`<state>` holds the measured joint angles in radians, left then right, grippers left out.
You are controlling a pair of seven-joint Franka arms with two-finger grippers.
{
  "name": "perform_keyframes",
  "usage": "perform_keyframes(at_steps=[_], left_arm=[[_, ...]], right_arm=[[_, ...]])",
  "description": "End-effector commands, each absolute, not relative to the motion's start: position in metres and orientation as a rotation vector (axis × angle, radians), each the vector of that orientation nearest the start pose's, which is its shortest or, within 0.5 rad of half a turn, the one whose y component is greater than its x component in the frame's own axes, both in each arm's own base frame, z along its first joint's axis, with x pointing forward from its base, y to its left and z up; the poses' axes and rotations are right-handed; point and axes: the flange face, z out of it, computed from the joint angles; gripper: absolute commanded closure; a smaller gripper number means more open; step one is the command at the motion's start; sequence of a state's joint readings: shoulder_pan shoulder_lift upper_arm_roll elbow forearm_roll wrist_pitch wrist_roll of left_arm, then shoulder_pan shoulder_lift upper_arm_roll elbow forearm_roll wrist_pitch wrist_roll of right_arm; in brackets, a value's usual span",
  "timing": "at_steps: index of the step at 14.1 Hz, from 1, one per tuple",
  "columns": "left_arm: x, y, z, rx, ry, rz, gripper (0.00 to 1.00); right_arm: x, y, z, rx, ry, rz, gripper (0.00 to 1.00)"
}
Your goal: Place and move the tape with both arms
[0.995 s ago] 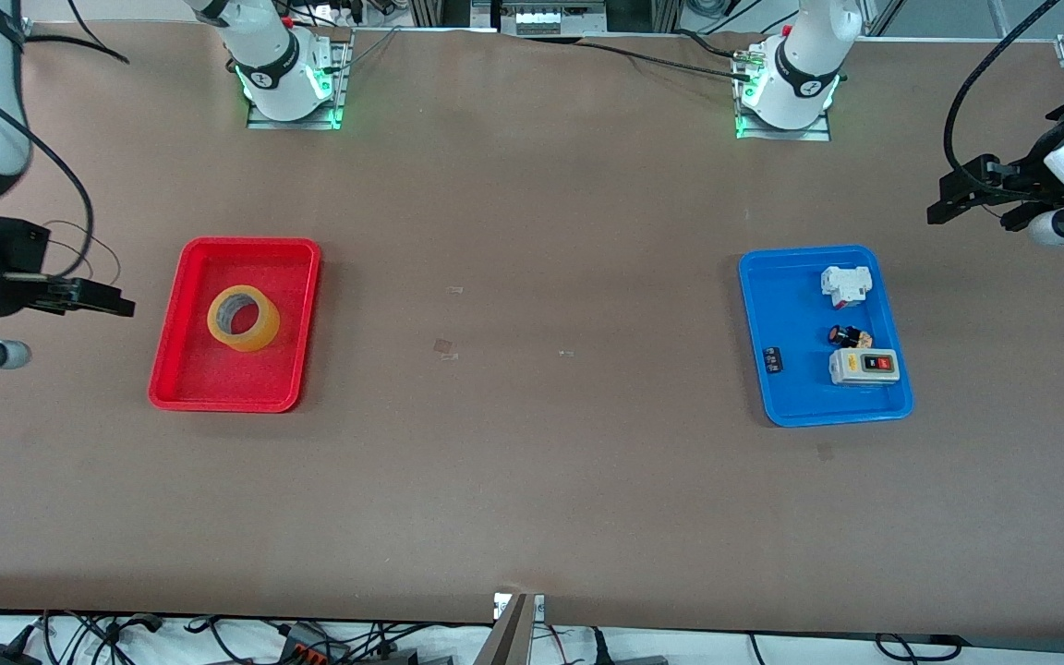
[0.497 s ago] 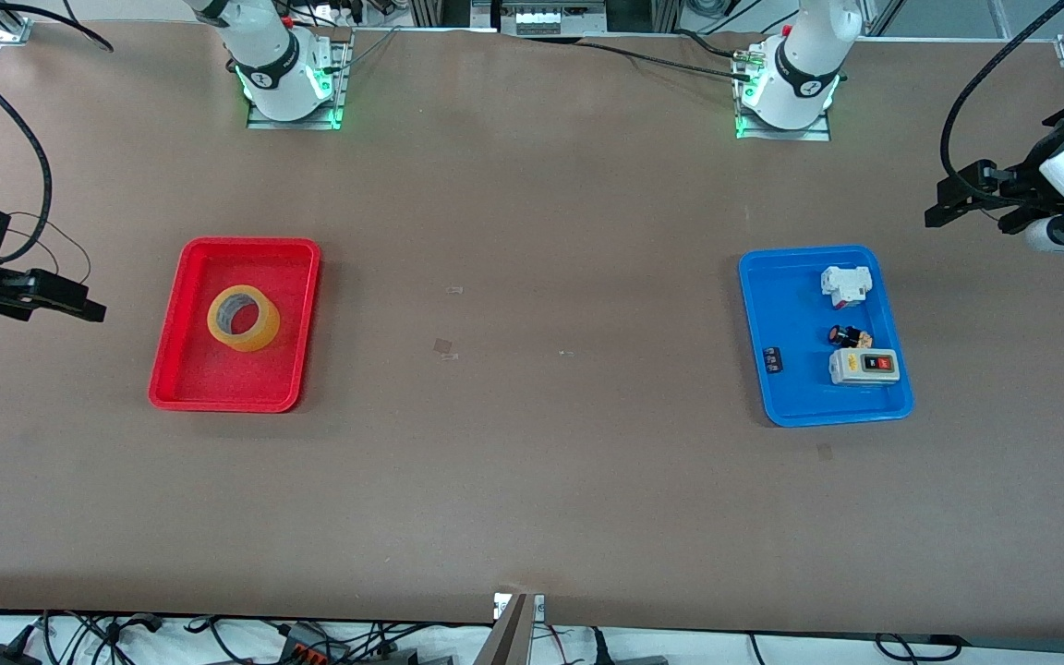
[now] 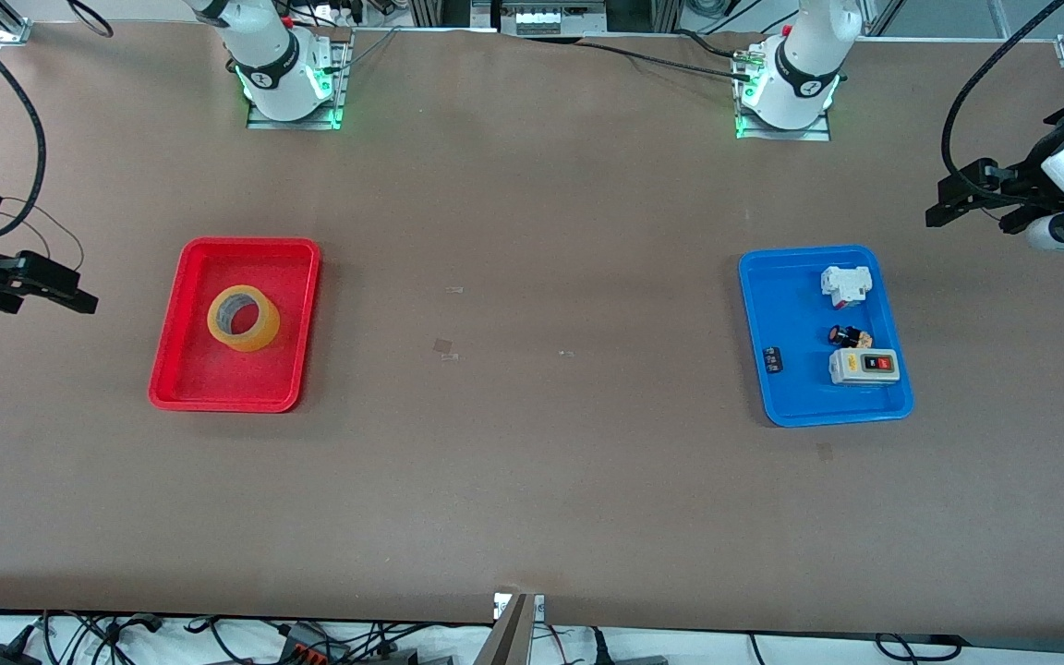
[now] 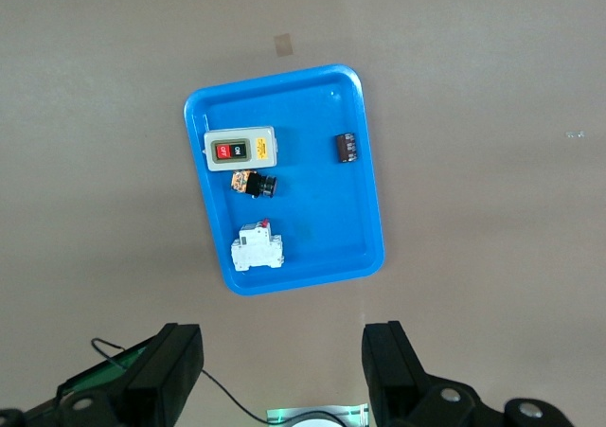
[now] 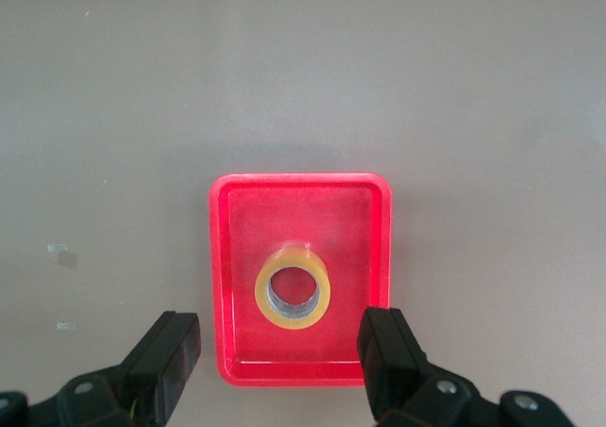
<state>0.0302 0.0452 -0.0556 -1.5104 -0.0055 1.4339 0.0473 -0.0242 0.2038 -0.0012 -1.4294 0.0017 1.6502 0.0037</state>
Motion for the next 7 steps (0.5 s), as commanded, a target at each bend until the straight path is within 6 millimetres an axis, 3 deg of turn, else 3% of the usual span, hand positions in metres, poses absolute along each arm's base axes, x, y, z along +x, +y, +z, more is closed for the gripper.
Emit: perform_keyframes(at_steps=[1,7], left_arm=[[0.552,-0.010,0.626,-3.153,0.104,0.184,0.00],[0.555,-0.009,0.628,-3.148,0.105,0.171,0.00]], right_arm=[[0.578,-0.015,0.564,-3.136,0.011,-0.041,0.00],[0.553,-0.017,0.563,-3.127,-0.013,-0.034,0.00]])
